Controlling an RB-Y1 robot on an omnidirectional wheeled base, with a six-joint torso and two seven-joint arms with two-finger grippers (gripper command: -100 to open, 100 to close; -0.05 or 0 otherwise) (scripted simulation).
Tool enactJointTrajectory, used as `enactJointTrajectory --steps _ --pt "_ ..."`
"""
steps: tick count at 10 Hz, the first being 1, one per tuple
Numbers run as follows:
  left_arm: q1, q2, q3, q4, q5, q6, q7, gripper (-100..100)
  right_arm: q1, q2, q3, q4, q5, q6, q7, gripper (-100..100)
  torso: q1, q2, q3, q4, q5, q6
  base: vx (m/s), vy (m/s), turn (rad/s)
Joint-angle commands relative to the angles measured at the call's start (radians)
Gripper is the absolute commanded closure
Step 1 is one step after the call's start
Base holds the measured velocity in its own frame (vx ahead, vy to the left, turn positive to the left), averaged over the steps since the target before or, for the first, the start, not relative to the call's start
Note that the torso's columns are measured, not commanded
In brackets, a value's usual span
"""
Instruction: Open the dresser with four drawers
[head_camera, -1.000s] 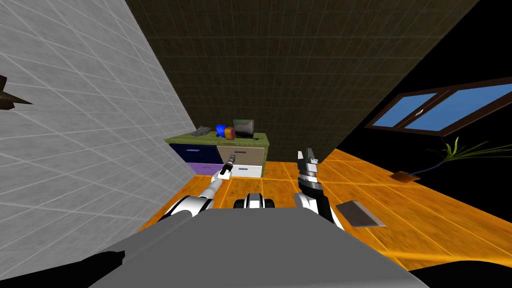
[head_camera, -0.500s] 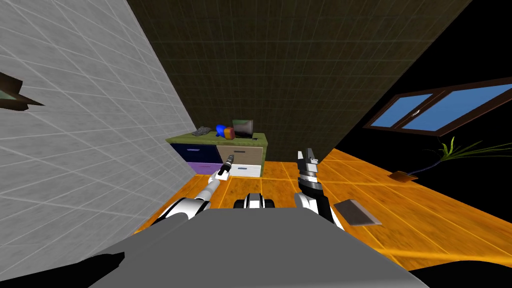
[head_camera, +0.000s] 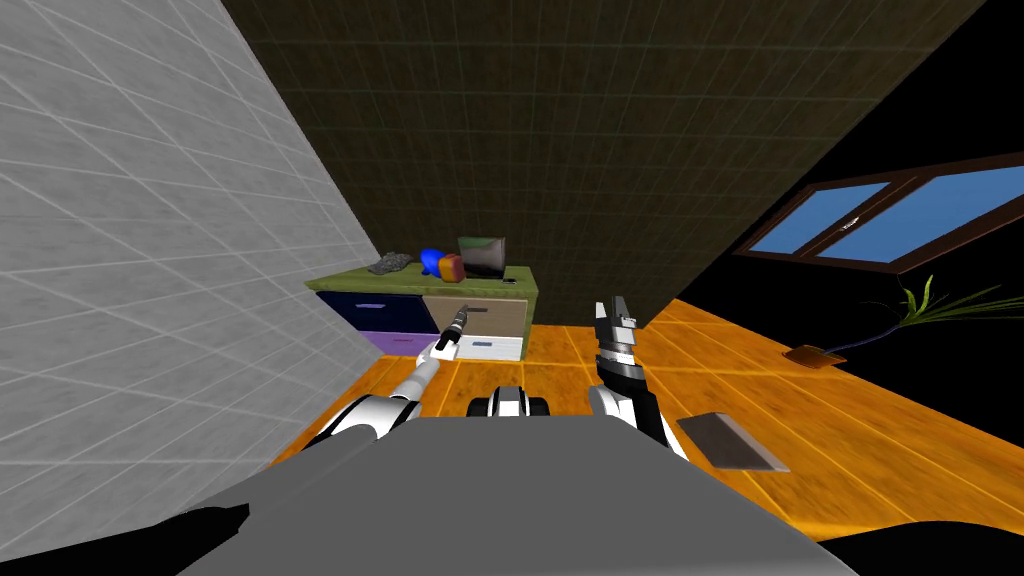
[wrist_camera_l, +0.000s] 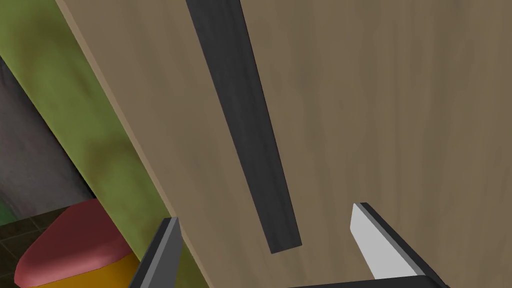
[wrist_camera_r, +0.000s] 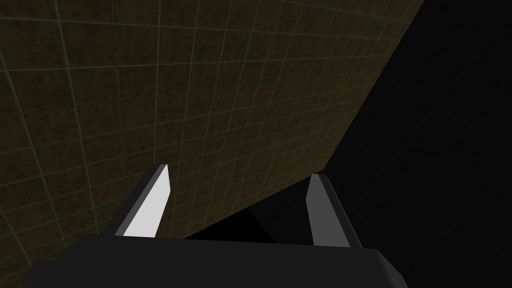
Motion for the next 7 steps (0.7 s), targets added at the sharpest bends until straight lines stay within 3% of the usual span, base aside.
enactJointTrajectory --steps 1,2,3,4,5,6,7 --pt "0.071 -0.003 0.027 -0.074 -0.028 0.009 0.030 -100 0.000 0.000 0.000 0.000 0.000 0.000 0.000 0 -0.001 0.000 0.001 0.000 0.000 0.001 0.068 -0.015 -0.089" --pt "0.112 -0.006 0.054 -0.118 -0.057 0.018 0.060 -100 0.000 0.000 0.000 0.000 0.000 0.000 0.000 0 0.000 -0.002 -0.001 0.000 0.000 0.000 0.070 -0.021 -0.154" --pt "0.138 -0.006 0.054 -0.147 -0.057 0.018 0.060 -100 0.000 0.000 0.000 0.000 0.000 0.000 0.000 0 0.000 -0.006 -0.003 -0.001 0.000 0.000 0.059 -0.014 -0.076" --pt "0.173 -0.009 0.082 -0.185 -0.085 0.027 0.090 -100 0.000 0.000 0.000 0.000 0.000 0.000 0.000 0 0.001 -0.006 -0.004 -0.002 0.000 0.000 0.074 -0.008 -0.131" --pt "0.210 -0.009 0.082 -0.223 -0.085 0.027 0.090 -100 0.000 0.000 0.000 0.000 0.000 0.000 0.000 0 0.001 -0.007 -0.004 -0.002 0.000 0.000 0.063 -0.004 -0.103" --pt "0.237 -0.012 0.109 -0.249 -0.114 0.036 0.119 -100 0.000 0.000 0.000 0.000 0.000 0.000 0.000 0 0.001 -0.007 -0.004 -0.002 0.000 0.000 0.080 0.003 -0.186" --pt "0.269 -0.012 0.109 -0.286 -0.114 0.036 0.119 -100 0.000 0.000 0.000 0.000 0.000 0.000 0.000 0 0.001 -0.007 -0.004 -0.002 0.000 0.000 0.074 -0.003 -0.065"
